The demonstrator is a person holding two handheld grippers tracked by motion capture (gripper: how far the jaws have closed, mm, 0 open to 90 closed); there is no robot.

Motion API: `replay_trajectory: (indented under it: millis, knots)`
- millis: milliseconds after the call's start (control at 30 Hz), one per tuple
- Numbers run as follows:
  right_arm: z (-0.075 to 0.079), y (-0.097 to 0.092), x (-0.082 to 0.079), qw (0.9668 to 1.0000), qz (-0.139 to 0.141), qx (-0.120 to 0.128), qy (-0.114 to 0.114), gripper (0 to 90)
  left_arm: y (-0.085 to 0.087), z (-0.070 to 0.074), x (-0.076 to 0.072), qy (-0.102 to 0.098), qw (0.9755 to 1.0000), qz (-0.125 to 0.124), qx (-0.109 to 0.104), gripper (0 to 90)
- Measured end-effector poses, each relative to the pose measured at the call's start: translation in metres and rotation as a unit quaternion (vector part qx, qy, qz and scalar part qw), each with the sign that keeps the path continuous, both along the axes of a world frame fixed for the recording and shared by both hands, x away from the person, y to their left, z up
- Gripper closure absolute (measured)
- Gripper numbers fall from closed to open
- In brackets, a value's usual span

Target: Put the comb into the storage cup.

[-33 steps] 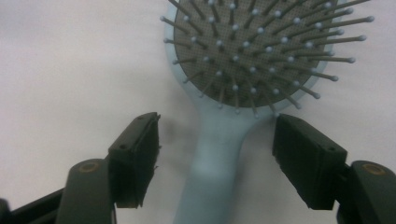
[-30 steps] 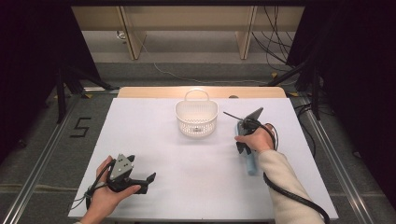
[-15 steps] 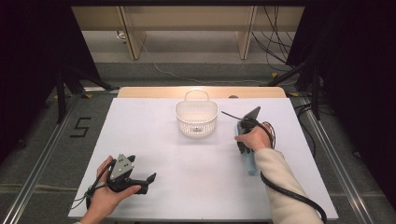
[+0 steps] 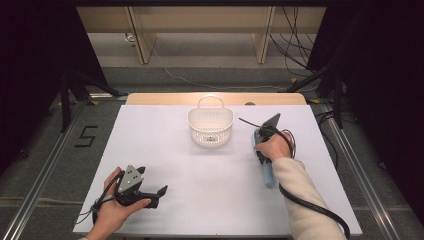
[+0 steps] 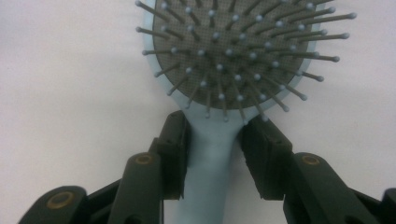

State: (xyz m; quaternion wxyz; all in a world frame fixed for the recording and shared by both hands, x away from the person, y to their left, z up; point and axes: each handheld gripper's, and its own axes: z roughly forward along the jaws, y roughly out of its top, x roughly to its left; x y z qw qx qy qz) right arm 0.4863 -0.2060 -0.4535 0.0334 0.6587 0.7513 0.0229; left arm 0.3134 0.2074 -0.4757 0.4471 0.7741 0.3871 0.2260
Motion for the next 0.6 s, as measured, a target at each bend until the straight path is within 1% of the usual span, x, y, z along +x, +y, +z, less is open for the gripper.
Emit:
replay_trajectory:
  millis: [67, 267, 467, 600]
  knots:
    - [-0.0001, 0.0003, 0.0001, 1.0000, 0.000, 0.000, 0.000, 62.0, -0.0001, 0.0001, -0.0001, 0.000, 1.0000, 0.000, 0.000, 0.7]
    - [0.0001, 0.0012, 0.0013, 0.9999, -0.012, -0.002, 0.006, 64.7, 0.0000, 0.0000, -0.0001, 0.000, 1.0000, -0.001, 0.000, 0.7]
    - [0.0001, 0.0007, 0.0023, 0.9999, -0.012, -0.001, 0.009, 66.6, -0.0001, 0.0000, 0.0000, 0.000, 1.0000, -0.001, 0.000, 0.7]
    - [0.0002, 0.0019, 0.0029, 0.9998, -0.014, -0.004, 0.011, 67.5, -0.0002, -0.0001, 0.0001, -0.001, 1.0000, -0.002, 0.001, 0.8]
